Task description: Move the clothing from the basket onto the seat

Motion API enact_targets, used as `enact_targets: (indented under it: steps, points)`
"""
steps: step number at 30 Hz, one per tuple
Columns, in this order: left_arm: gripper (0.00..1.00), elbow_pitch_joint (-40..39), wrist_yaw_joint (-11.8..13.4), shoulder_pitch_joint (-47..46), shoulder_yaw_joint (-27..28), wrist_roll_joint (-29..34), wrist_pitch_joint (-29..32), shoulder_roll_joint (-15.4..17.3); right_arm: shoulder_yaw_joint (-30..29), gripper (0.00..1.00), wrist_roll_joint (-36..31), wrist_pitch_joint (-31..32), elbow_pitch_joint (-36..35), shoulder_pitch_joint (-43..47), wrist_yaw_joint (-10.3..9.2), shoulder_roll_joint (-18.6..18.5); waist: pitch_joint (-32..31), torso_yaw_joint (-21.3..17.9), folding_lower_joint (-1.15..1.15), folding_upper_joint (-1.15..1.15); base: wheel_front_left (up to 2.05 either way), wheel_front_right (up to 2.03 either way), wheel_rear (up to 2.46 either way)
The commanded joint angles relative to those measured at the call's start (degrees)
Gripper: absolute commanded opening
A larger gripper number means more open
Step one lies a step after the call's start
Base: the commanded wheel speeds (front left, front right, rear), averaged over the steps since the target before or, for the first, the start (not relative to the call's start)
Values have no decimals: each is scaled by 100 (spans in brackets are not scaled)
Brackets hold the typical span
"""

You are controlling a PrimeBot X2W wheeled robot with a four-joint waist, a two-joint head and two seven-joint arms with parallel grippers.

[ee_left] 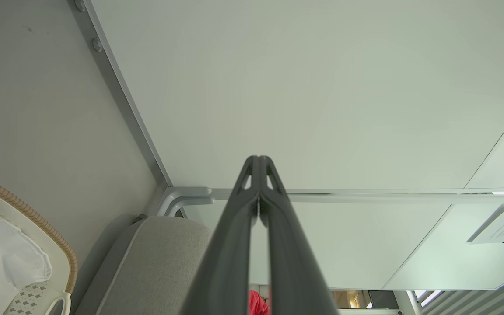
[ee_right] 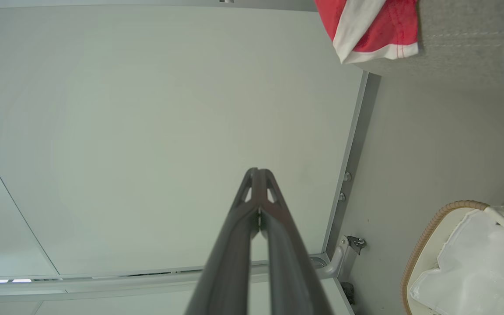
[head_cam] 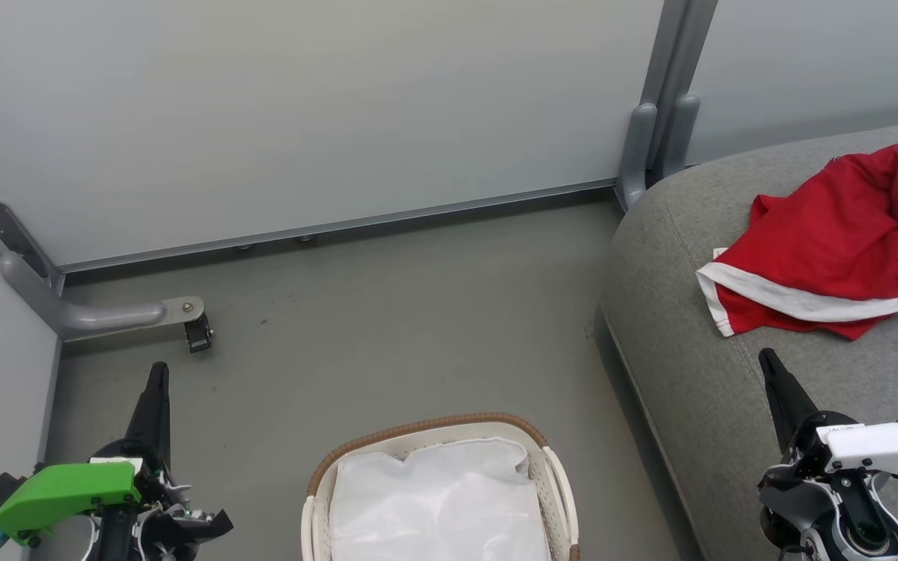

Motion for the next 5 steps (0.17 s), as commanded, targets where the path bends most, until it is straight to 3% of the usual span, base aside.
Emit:
enact_targets:
  steps: [1, 5]
  points:
    - [0, -9, -2, -66, 19, 29, 15, 1, -9, 0, 21, 17, -16, 53, 0, -34, 0, 0, 0, 0, 0, 0, 0]
    - [0, -9, -2, -66, 20, 30, 16, 1, -9, 0, 22, 17, -16, 53, 0, -34, 0, 0, 0, 0, 0, 0, 0]
